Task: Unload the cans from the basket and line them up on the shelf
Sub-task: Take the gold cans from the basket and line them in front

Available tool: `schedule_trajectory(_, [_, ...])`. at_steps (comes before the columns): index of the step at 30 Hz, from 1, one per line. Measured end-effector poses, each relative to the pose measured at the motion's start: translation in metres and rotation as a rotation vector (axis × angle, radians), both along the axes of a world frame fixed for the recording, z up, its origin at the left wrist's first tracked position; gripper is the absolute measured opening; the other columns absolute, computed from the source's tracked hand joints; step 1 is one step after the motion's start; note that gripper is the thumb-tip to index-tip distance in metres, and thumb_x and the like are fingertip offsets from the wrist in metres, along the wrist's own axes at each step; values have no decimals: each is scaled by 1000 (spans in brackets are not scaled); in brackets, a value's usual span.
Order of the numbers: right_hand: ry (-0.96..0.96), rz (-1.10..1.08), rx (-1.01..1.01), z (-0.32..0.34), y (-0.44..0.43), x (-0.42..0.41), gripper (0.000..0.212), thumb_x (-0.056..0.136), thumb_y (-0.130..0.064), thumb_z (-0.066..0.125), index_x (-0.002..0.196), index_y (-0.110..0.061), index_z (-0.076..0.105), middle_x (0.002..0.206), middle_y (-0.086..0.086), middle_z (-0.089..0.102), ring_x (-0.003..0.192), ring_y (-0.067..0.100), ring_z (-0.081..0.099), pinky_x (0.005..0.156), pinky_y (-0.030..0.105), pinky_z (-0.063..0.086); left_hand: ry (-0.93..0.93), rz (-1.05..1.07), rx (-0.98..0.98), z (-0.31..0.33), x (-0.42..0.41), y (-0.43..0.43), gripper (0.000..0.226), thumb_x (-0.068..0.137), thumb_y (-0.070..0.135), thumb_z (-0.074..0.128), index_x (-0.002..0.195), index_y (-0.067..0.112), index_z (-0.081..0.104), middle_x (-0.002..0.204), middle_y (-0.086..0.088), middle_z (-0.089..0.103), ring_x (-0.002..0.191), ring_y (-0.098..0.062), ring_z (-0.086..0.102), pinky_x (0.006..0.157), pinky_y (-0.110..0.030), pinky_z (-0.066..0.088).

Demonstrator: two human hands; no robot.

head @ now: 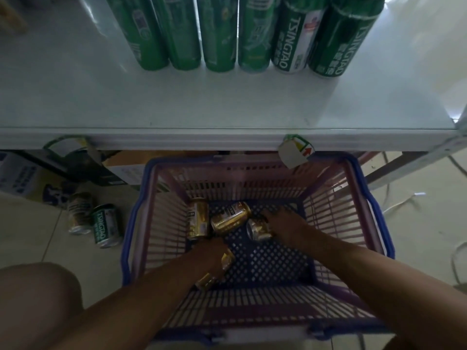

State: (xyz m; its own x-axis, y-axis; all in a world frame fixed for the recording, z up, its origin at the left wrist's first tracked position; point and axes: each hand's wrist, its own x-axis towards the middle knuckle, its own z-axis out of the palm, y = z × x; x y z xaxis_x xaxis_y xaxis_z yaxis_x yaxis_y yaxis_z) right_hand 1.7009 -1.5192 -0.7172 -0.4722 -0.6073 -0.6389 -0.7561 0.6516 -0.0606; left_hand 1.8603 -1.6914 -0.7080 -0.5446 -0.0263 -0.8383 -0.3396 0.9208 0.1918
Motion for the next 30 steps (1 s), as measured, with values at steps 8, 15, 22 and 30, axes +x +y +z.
schedule_trajectory(8, [-217,-173,-366,101,4,7,88,70,-39,85,141,-27,34,113,3,65,97,23,65,79,31,55,80,72,44,21,-8,-13,88,72,37,85,144,11,40,139,-9,53,120,-24,56,84,-26,46])
schedule_trajectory(15, [-254,-192,-702,193,14,2,71,65,-41,89,123,-41,47,104,-20,67,97,-7,63,75,11,51,275,-50,60,125,-43,-63,95,59,48,89,139,21,47,134,1,58,115,-18,59,92,-30,53])
schedule_trajectory(22, [-268,-223,-1148,240,9,0,76,68,-46,88,134,-30,54,111,-17,73,102,7,72,87,21,57,402,6,296,233,-51,-88,84,55,47,94,129,39,55,121,24,64,107,5,62,94,-24,54])
schedule_trajectory(30, [-343,-468,-1297,268,-3,1,75,62,-54,89,121,-13,65,108,-3,78,97,16,77,83,34,63,571,149,463,306,-48,-108,60,59,35,95,111,30,65,108,13,72,99,-6,69,91,-38,56])
